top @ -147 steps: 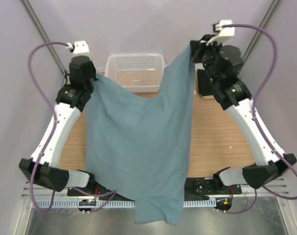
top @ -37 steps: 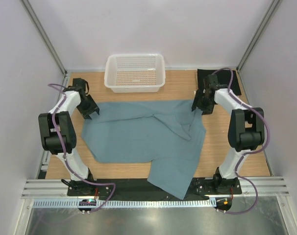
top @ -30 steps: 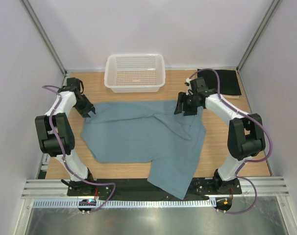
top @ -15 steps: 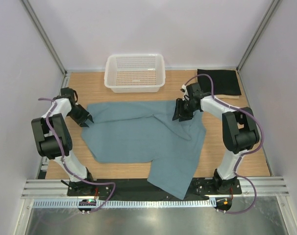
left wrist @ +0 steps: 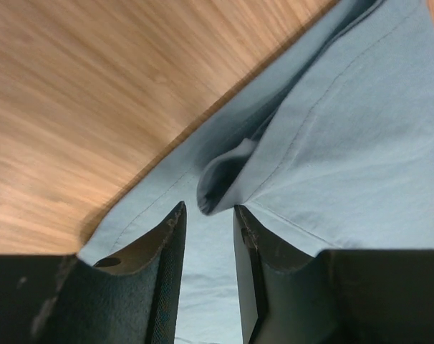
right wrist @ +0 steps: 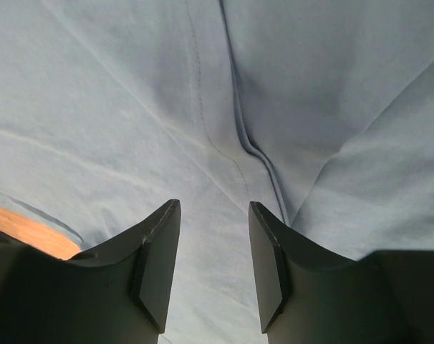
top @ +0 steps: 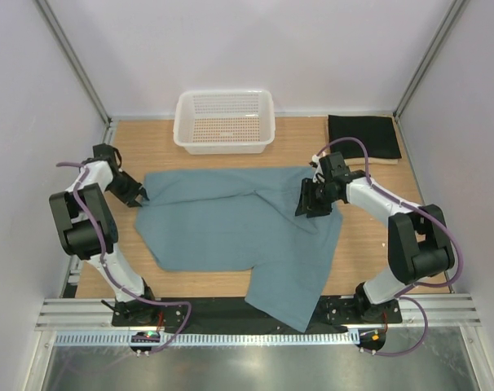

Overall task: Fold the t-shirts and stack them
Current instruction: Fold the tshirt

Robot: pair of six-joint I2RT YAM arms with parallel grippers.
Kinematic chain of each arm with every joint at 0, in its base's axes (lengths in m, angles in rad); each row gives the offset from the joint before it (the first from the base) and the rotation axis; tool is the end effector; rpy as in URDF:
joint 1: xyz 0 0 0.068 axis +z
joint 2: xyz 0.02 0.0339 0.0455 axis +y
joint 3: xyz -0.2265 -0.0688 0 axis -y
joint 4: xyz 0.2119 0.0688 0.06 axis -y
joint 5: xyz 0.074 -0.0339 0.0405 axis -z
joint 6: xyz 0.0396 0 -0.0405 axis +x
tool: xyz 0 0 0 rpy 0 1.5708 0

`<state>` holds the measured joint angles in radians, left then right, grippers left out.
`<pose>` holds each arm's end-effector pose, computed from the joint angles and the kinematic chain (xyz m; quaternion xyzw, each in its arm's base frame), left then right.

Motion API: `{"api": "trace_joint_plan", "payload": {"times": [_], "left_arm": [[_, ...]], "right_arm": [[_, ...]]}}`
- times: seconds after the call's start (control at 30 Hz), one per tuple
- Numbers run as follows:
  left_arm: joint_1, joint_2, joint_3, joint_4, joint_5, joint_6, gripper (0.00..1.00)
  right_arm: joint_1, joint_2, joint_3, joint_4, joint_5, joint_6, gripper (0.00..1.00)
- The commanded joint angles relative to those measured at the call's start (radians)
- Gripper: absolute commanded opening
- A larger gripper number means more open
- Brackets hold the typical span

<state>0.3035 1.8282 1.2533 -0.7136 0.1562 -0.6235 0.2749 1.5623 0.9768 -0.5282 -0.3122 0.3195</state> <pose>0.3069 0.0896 0.1590 -0.4315 0.8878 -0.0986 0.1262 0.2634 0.0869 0.1727 -0.0138 0.9627 0.2103 0.1697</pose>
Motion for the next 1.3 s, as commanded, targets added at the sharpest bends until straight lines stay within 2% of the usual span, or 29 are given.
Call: {"api": "trace_joint_plan", "payload": {"times": [0.0, 0.03, 0.13, 0.17, 0.2, 0.23, 0.37, 0.47, 0.57, 0.67, 0.7, 0.9, 1.27], "left_arm": [[0.008, -0.122, -0.003, -0.052, -0.096, -0.044, 0.35], [0.006, -0.171, -0.062, -0.061, -0.189, -0.070, 0.34], [0.008, -0.343, -0.147, -0.122, -0.309, -0.166, 0.33], [0.008, -0.357, -0.149, -0.200, -0.334, -0.189, 0.30], [0.009, -0.369, -0.163, -0.228, -0.361, -0.234, 0.24], [0.011, -0.377, -0.173, -0.251, -0.375, -0.255, 0.22], [0.045, -0.421, -0.247, -0.284, -0.331, -0.329, 0.20], [0.106, -0.451, -0.360, -0.206, -0.222, -0.343, 0.22], [0.140, -0.411, -0.445, -0.170, -0.106, -0.337, 0.21], [0.140, -0.377, -0.489, -0.144, -0.043, -0.320, 0.28], [0.141, -0.382, -0.505, -0.139, -0.040, -0.320, 0.31], [0.138, -0.460, -0.499, -0.122, -0.082, -0.326, 0.30], [0.140, -0.368, -0.500, -0.055, -0.093, -0.311, 0.33]], "right_arm": [[0.000, -0.044, -0.012, -0.006, 0.012, 0.009, 0.49], [0.007, -0.045, 0.000, -0.022, 0.021, 0.006, 0.49], [0.035, -0.041, 0.037, -0.039, 0.041, -0.020, 0.48], [0.041, -0.033, 0.045, -0.041, 0.038, -0.022, 0.48], [0.046, -0.027, 0.052, -0.041, 0.024, -0.023, 0.49], [0.053, -0.022, 0.065, -0.046, 0.018, -0.023, 0.48], [0.084, -0.027, 0.082, -0.055, -0.007, -0.033, 0.47], [0.099, -0.060, 0.077, -0.061, -0.022, -0.039, 0.46], [0.106, -0.105, 0.043, -0.053, -0.037, -0.037, 0.45], [0.106, -0.149, -0.006, -0.039, -0.044, -0.037, 0.45], [0.106, -0.160, -0.018, -0.036, -0.045, -0.039, 0.45], [0.106, -0.229, -0.061, -0.039, -0.030, -0.052, 0.45], [0.104, -0.226, -0.052, -0.035, -0.036, -0.060, 0.45]]}}
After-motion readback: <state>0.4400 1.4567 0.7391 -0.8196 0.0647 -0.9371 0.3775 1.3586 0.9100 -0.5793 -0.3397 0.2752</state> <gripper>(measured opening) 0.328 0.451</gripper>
